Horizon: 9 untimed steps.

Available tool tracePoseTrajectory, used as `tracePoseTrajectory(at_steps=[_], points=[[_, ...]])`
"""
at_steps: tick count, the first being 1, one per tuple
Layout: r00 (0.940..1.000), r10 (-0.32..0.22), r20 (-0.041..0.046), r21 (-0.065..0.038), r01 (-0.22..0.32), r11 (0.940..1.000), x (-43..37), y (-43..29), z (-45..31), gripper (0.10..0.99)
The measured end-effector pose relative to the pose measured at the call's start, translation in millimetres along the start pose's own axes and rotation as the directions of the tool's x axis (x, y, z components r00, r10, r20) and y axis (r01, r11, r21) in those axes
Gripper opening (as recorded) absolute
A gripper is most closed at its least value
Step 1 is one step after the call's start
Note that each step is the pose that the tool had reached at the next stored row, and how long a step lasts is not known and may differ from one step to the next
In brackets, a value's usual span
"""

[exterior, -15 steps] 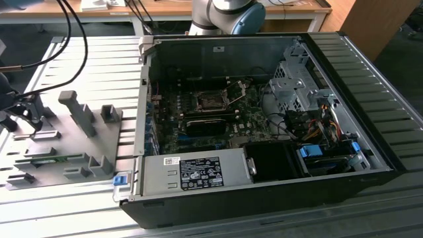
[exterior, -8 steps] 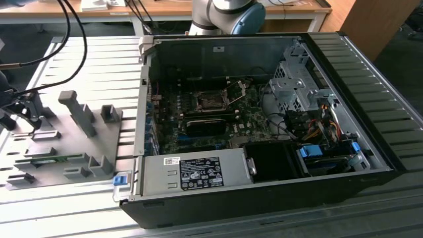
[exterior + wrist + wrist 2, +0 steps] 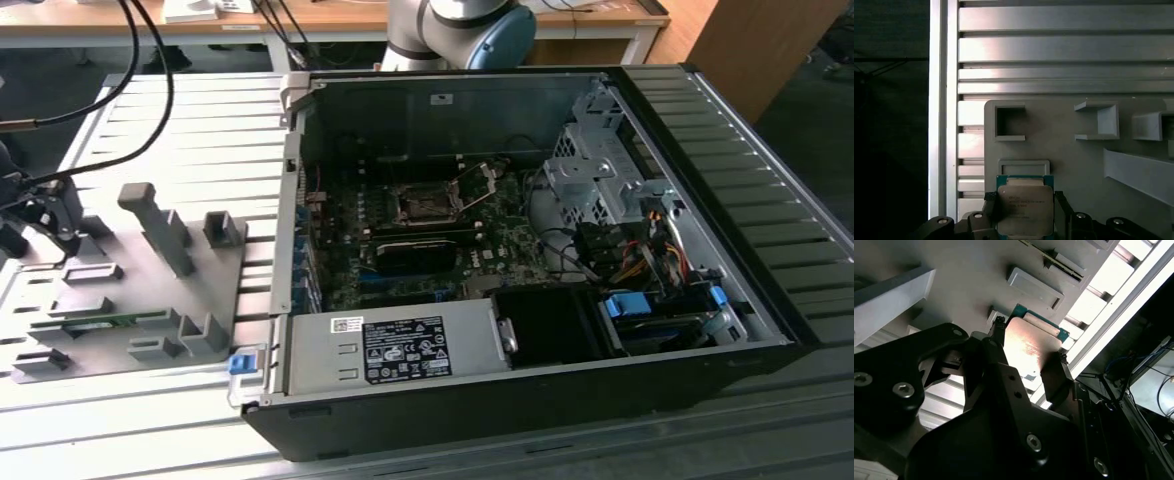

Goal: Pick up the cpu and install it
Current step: 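Pick up the cpu and move it towards the insertion slot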

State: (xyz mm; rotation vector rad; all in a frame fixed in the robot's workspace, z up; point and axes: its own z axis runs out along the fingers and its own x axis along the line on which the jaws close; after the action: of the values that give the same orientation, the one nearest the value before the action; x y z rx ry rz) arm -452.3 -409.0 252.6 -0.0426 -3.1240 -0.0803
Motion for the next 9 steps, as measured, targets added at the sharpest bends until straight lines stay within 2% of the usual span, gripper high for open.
tracePoseTrajectory(at_steps=[9], points=[[1.0,0.0,0.0,0.0,0.0,1.0,0.2,1.6,-9.6,0.541]])
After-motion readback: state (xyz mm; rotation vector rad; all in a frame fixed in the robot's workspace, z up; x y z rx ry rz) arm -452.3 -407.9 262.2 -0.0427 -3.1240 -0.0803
